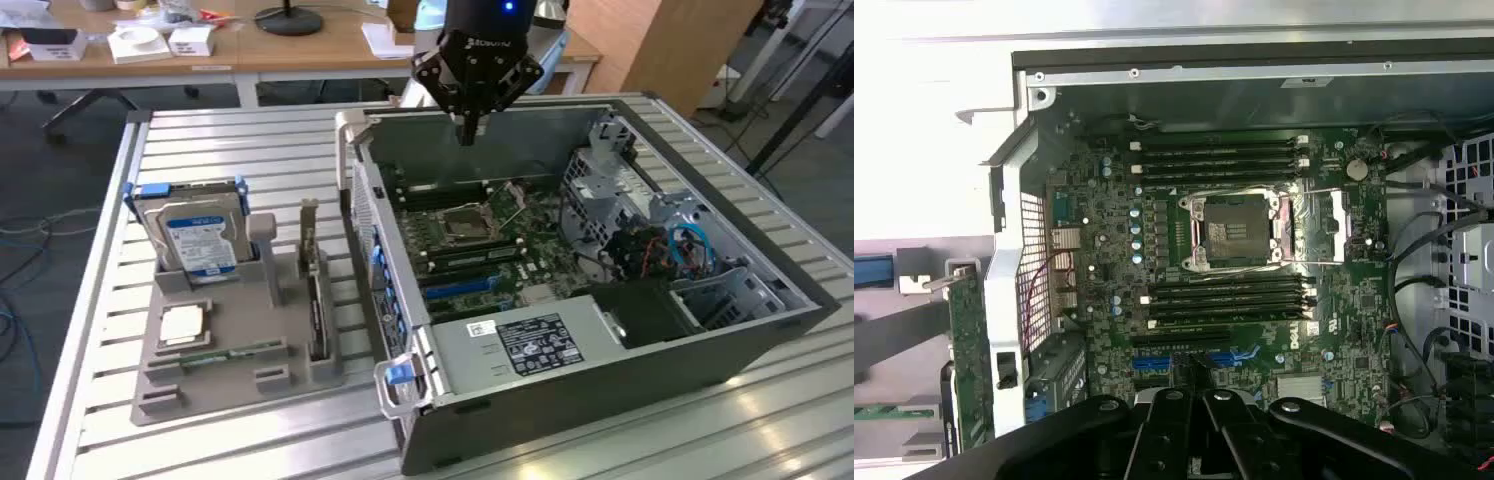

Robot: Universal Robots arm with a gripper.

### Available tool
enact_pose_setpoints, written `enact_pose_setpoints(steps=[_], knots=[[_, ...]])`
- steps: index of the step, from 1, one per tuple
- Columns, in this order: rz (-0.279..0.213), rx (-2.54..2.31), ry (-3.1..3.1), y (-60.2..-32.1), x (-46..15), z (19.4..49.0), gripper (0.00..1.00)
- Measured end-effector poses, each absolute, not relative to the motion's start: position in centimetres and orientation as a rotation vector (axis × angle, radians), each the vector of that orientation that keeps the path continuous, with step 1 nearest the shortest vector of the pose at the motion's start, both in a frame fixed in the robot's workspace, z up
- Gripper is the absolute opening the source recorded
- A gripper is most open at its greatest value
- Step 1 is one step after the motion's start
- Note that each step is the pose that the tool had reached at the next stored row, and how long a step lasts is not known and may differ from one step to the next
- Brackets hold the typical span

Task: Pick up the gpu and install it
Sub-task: 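Reach for the gpu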

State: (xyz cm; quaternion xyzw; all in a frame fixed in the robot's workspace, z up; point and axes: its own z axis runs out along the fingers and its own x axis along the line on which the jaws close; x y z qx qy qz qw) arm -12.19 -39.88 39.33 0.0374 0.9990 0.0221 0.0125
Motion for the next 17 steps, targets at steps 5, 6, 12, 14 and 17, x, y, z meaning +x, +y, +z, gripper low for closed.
enact_pose_setpoints(steps=[5, 6, 12, 14, 17], knots=[[0.069, 0.116, 3.114, -39.89, -12.19, 39.33, 0.10], [0.069, 0.117, 3.114, -39.88, -12.22, 39.32, 0.10], [0.069, 0.117, 3.114, -39.88, -12.63, 39.33, 0.10], [0.069, 0.117, 3.114, -39.88, -12.80, 39.33, 0.10], [0.069, 0.117, 3.114, -39.88, -13.06, 39.33, 0.10]])
